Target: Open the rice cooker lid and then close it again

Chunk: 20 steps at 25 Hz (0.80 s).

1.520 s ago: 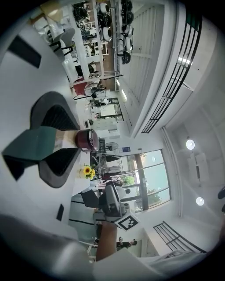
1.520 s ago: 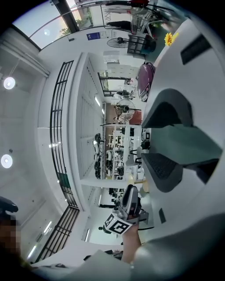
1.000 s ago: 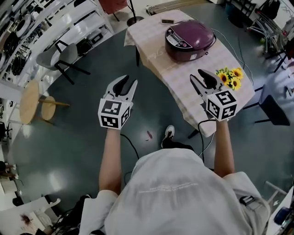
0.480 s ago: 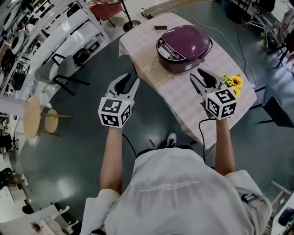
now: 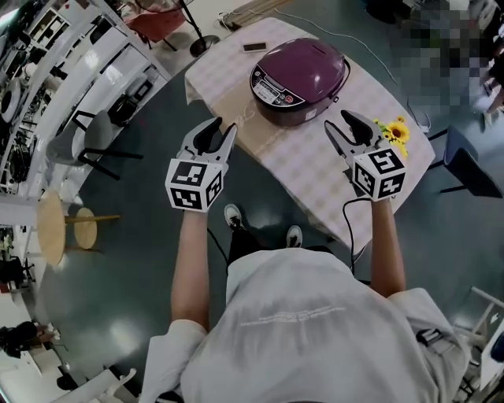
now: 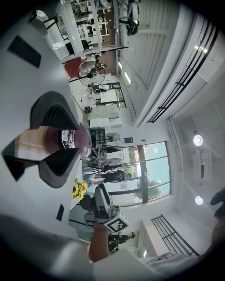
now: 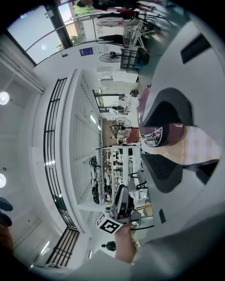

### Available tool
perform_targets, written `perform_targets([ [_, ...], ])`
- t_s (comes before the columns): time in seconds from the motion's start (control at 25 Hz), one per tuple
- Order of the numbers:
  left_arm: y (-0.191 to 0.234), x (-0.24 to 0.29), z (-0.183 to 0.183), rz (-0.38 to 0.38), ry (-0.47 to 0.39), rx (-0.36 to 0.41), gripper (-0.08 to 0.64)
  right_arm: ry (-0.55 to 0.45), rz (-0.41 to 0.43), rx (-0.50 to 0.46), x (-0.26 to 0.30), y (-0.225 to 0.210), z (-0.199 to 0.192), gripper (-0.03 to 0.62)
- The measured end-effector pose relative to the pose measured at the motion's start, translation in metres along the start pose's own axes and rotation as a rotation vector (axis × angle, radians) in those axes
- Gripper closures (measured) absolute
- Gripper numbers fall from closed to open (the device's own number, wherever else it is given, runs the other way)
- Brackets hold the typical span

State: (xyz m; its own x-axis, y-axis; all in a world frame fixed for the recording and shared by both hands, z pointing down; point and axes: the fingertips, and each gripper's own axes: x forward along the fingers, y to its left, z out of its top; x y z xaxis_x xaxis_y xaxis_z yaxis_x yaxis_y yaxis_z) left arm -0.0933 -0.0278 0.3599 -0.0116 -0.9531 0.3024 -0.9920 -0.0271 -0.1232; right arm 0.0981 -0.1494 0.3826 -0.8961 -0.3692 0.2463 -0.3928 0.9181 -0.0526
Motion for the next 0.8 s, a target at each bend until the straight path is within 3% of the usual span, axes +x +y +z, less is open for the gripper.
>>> perform_targets([
  [0.2, 0.015, 0.034, -0.001, -0.073, -0.009, -0.006, 0.417, 0.004, -0.078, 0.005, 0.01, -0.01, 0.001, 0.383],
  [0.6, 0.039, 0.126, 0.015, -0.32, -0.021, 0.062, 0.417, 0.009, -0.301, 0.044, 0.035, -0.028, 0.01, 0.374],
  [0.8, 0.04, 0.166, 0.011, -0.405, -0.002, 0.075, 0.417, 0.032, -0.387, 0.071, 0.044, -0.034, 0.001, 0.37],
])
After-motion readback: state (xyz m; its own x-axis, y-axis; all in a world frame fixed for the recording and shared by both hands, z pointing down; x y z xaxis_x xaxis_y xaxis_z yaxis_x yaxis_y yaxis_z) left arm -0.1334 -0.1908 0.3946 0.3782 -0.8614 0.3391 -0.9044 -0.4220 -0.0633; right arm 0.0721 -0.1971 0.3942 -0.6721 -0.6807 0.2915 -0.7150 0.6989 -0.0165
